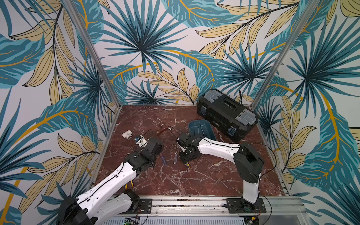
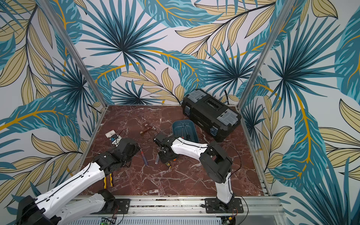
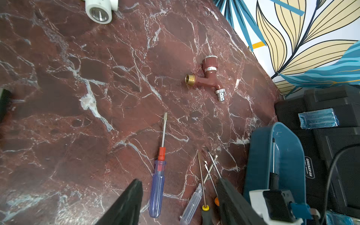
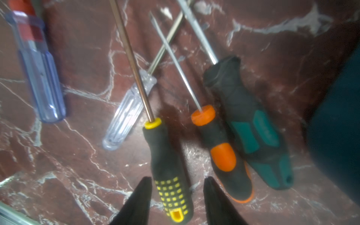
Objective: Put the screwdriver on the desktop into the storage box
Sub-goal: Pick up the screwdriver from the center of the board.
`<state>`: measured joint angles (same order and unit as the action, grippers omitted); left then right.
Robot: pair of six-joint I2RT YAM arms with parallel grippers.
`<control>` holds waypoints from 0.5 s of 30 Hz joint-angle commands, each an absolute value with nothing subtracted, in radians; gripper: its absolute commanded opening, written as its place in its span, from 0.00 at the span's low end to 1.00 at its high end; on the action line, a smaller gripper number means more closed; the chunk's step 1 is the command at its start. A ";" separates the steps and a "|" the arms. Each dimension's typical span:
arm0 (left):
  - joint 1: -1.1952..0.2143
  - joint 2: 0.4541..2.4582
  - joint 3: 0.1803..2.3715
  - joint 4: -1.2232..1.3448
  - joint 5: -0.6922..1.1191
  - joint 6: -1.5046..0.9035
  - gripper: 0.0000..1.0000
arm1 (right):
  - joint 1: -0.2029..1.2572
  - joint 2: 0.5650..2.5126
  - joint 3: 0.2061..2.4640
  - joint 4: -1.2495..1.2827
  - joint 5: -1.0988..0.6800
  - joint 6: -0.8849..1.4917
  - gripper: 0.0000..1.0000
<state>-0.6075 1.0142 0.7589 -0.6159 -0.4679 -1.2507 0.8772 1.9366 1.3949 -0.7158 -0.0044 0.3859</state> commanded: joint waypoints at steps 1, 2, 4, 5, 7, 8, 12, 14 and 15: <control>-0.601 1.032 0.742 -0.601 -0.474 -1.273 0.66 | 0.899 1.950 1.415 -0.755 0.002 0.347 0.51; -0.602 1.035 0.744 -0.601 -0.472 -1.276 0.66 | 0.904 1.956 1.416 -0.755 -0.002 0.345 0.51; -0.602 1.038 0.744 -0.603 -0.468 -1.281 0.66 | 0.912 1.973 1.420 -0.752 -0.008 0.338 0.51; -0.601 1.038 0.744 -0.606 -0.466 -1.284 0.66 | 0.919 1.981 1.423 -0.753 -0.008 0.335 0.51; -0.601 1.037 0.747 -0.611 -0.466 -1.287 0.66 | 0.926 1.995 1.427 -0.755 -0.001 0.330 0.51; -0.601 1.037 0.747 -0.614 -0.466 -1.285 0.66 | 0.929 2.002 1.429 -0.755 0.005 0.331 0.51; -0.601 1.037 0.751 -0.623 -0.463 -1.289 0.66 | 0.933 2.013 1.431 -0.765 0.046 0.322 0.50; -0.601 1.037 0.753 -0.627 -0.460 -1.289 0.66 | 0.936 2.019 1.435 -0.769 0.054 0.315 0.50; -0.601 1.037 0.755 -0.630 -0.459 -1.289 0.66 | 0.935 2.022 1.435 -0.770 0.054 0.312 0.49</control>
<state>-0.6067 1.0389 0.7589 -0.6174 -0.4625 -1.2839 0.9306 2.0087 1.4216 -0.7391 0.0223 0.3340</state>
